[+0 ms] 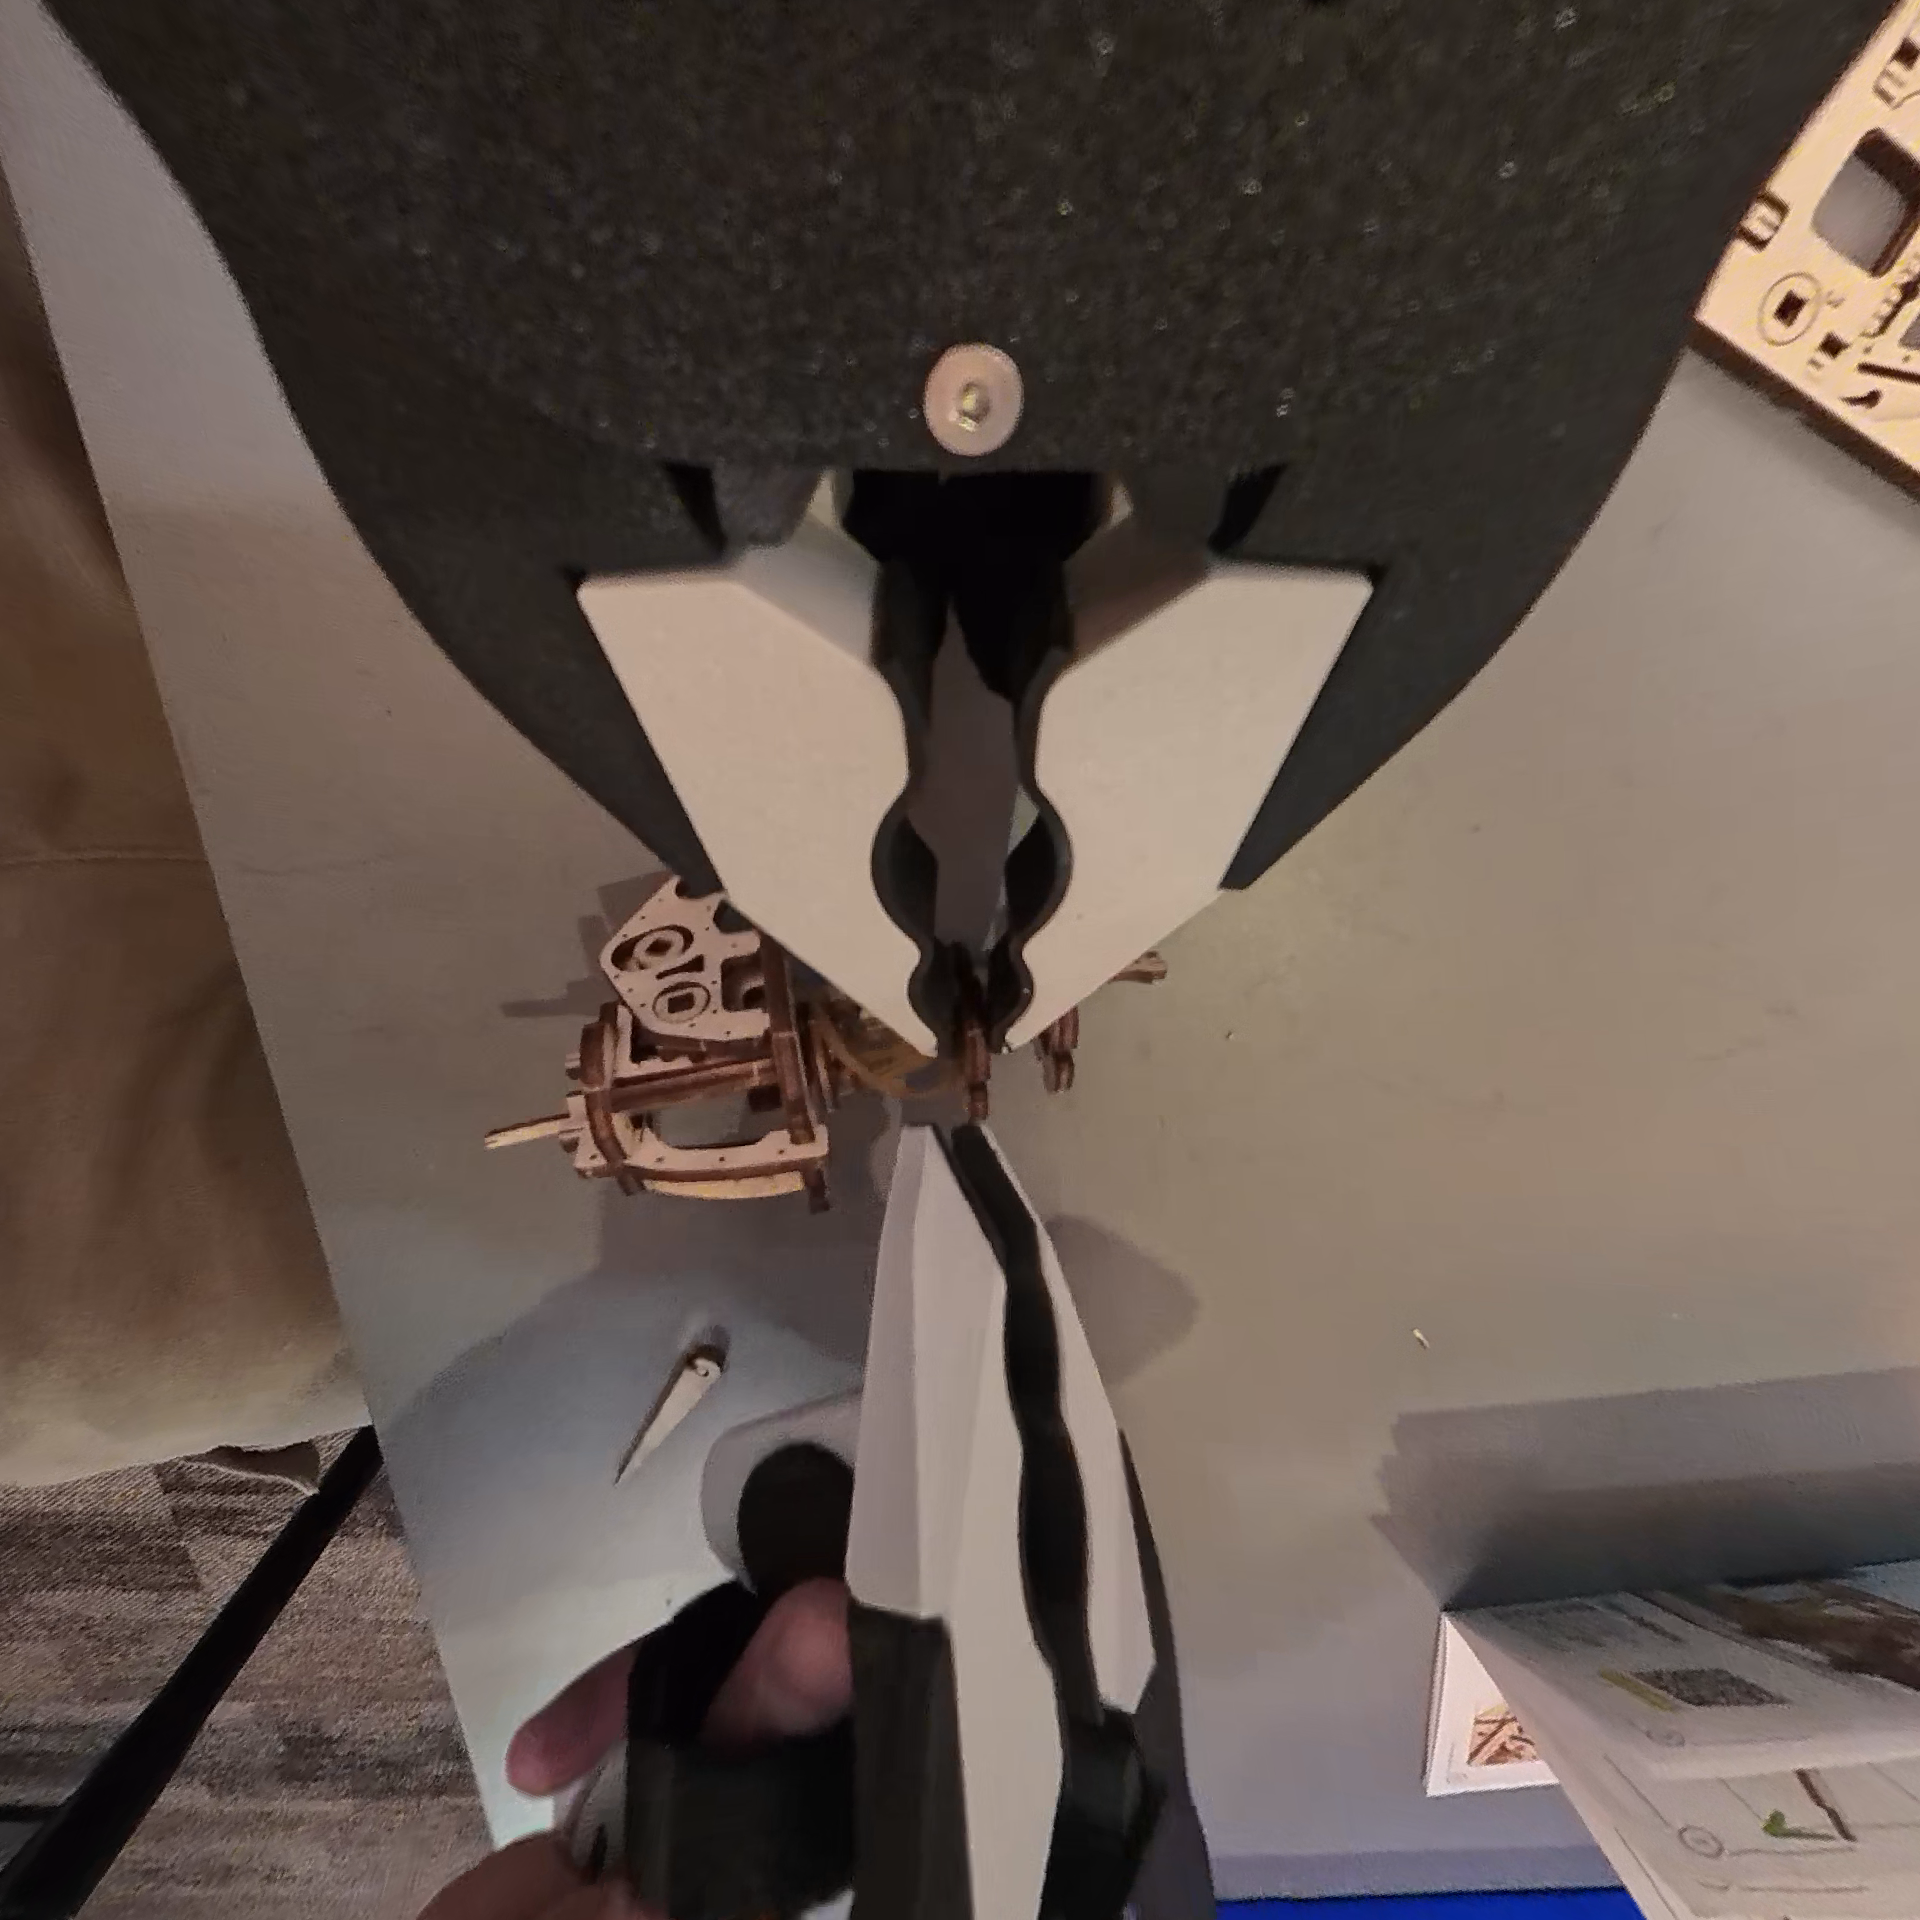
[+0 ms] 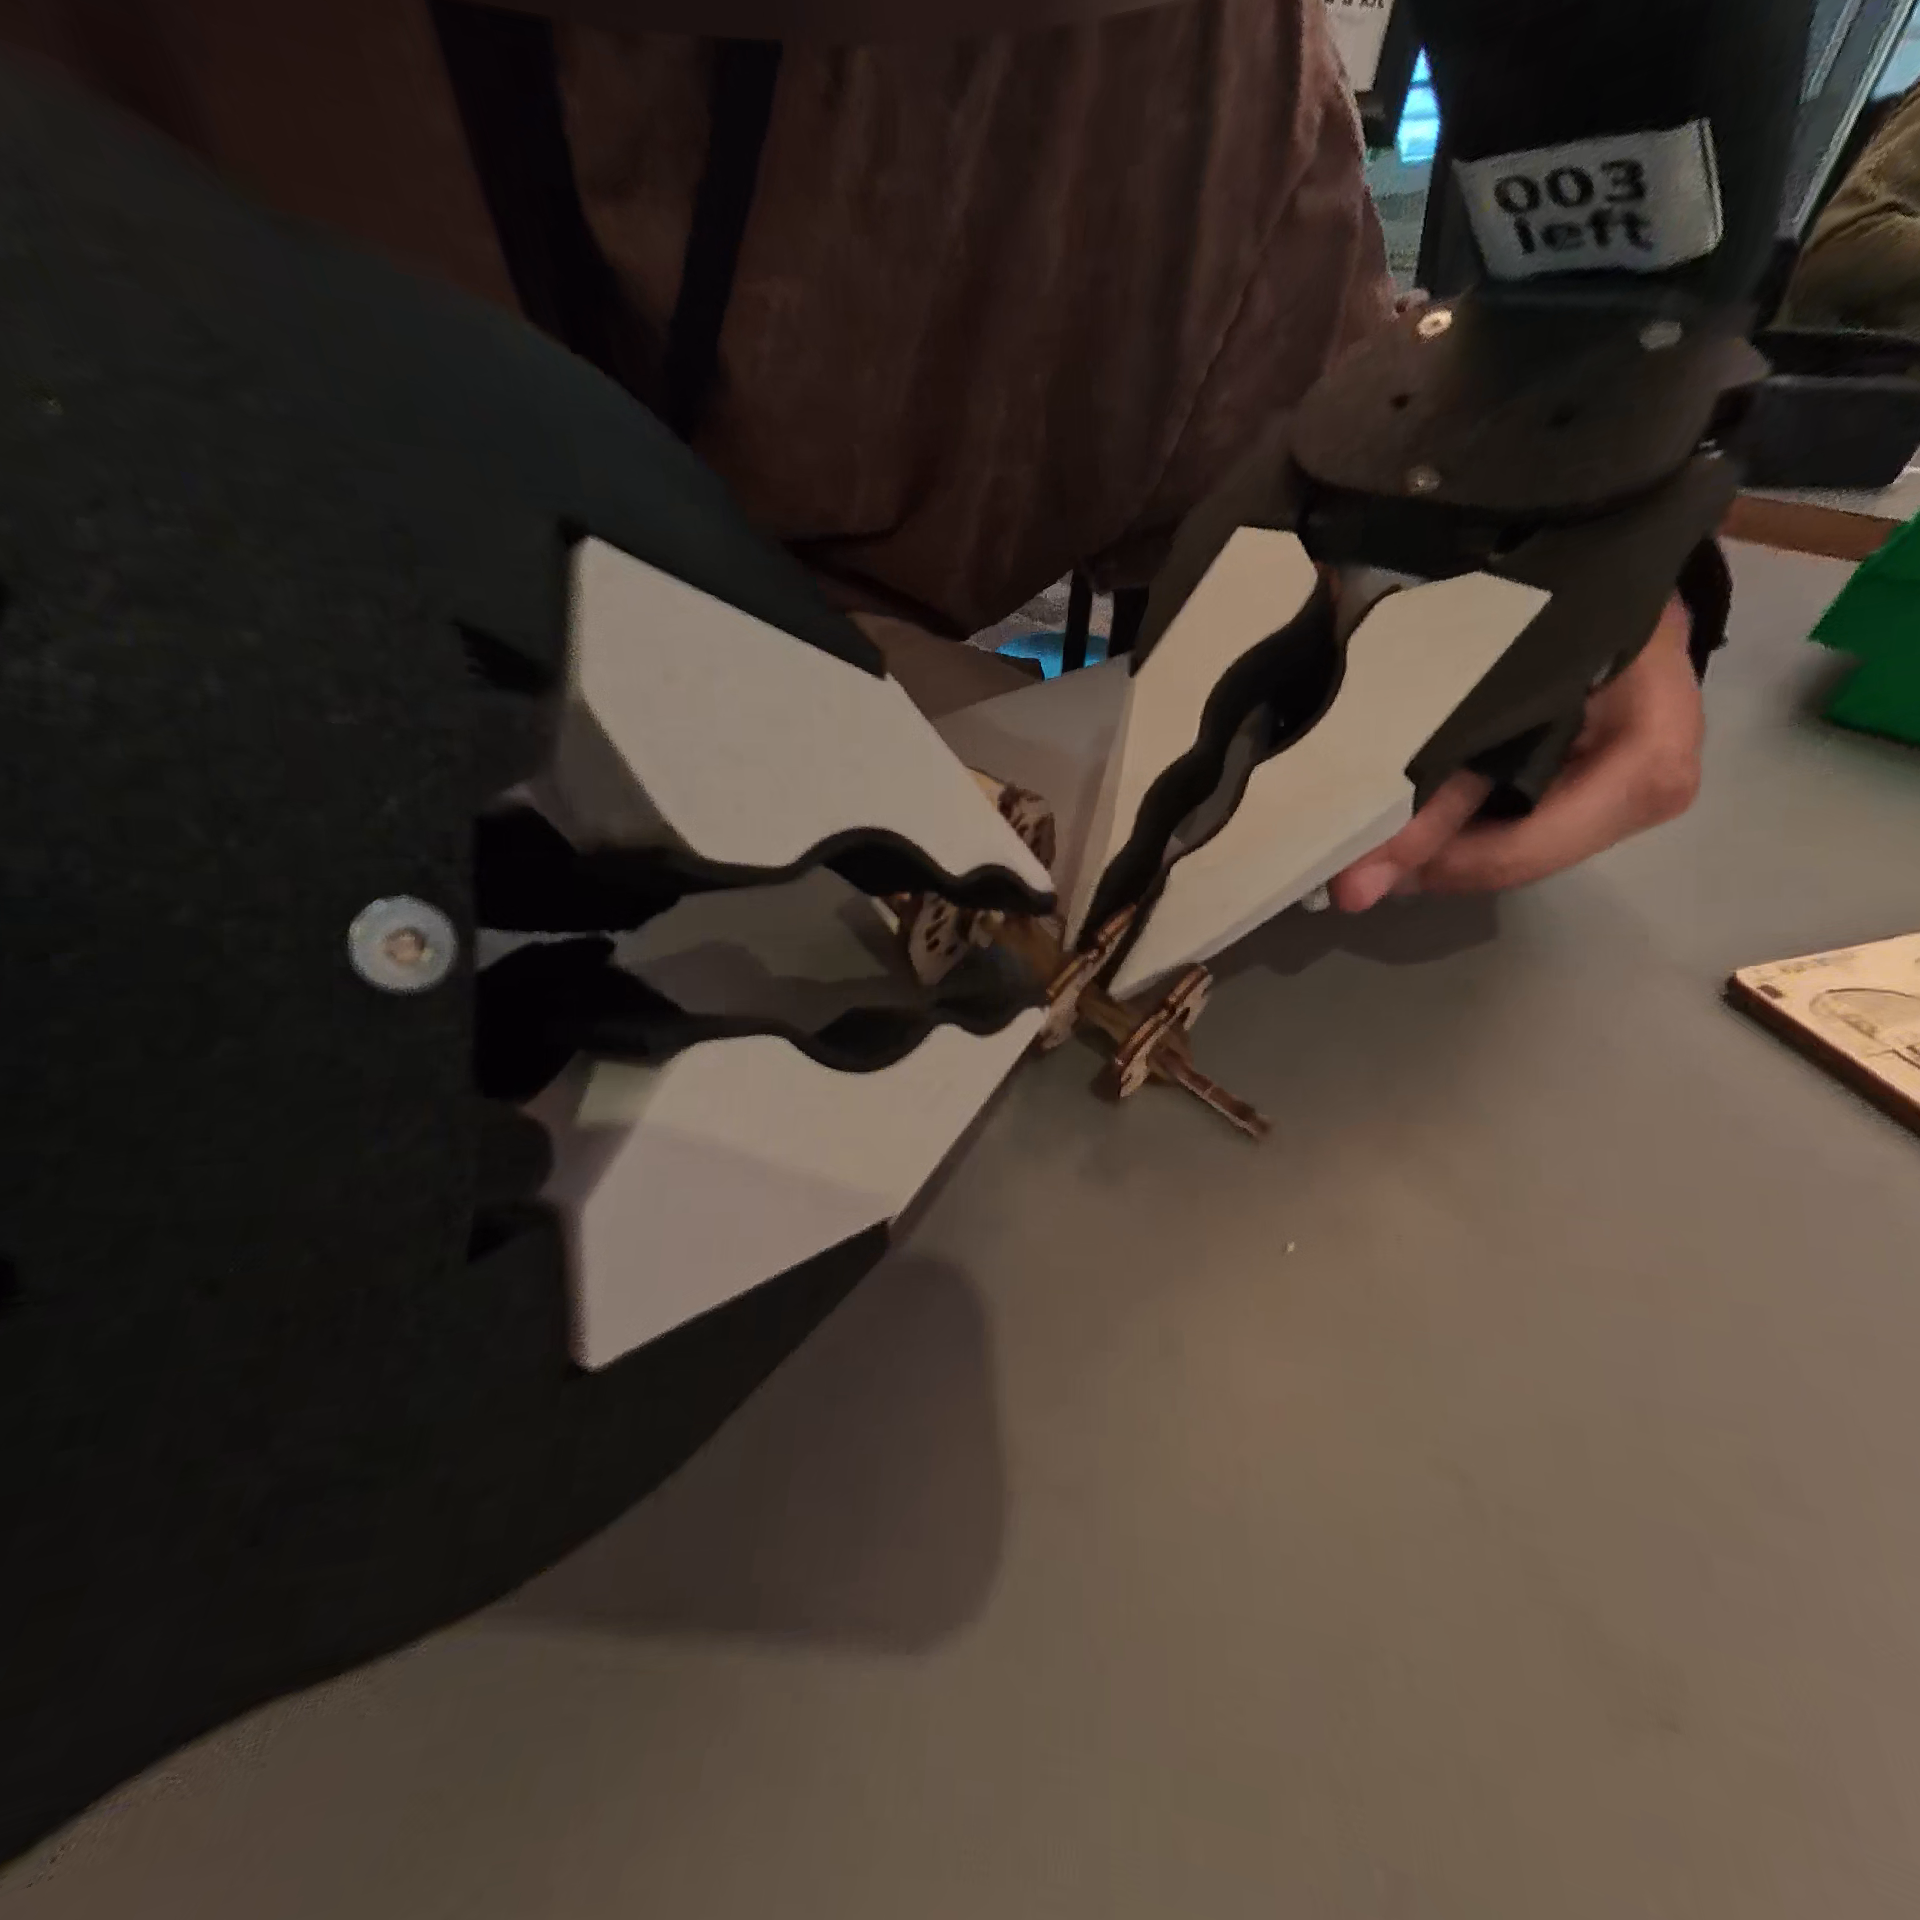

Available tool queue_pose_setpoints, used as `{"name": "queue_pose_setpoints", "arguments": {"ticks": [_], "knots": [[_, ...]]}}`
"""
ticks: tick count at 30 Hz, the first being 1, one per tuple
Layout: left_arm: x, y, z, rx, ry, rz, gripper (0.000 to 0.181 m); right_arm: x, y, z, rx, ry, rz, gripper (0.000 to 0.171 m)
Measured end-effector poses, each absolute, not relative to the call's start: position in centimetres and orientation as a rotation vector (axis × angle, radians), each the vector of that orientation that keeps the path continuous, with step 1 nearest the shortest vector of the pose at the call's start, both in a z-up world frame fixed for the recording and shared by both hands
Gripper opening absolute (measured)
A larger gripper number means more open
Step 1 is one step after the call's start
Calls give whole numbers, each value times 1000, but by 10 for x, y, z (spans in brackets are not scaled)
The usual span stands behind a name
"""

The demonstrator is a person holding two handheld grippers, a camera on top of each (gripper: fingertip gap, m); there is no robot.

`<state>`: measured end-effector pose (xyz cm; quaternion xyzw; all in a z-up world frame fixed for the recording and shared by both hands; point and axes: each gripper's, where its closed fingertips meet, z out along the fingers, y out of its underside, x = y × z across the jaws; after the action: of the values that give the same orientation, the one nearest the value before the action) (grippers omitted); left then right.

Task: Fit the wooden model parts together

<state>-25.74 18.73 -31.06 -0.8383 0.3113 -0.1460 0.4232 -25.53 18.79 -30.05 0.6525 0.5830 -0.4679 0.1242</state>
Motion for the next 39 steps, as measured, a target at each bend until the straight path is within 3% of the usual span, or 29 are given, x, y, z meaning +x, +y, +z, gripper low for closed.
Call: {"name": "queue_pose_setpoints", "arguments": {"ticks": [26, 31, 39], "knots": [[-256, 196, -309, -2078, 734, -182, 3, -257, 185, -299, 2068, 1324, -1430, 19], [-254, 195, -308, -2074, 735, -183, 3, -255, 187, -305, 2105, 1356, -1405, 1], [-253, 191, -311, -2081, 763, -208, 6, -251, 191, -313, 2151, 1438, -1352, 0]]}}
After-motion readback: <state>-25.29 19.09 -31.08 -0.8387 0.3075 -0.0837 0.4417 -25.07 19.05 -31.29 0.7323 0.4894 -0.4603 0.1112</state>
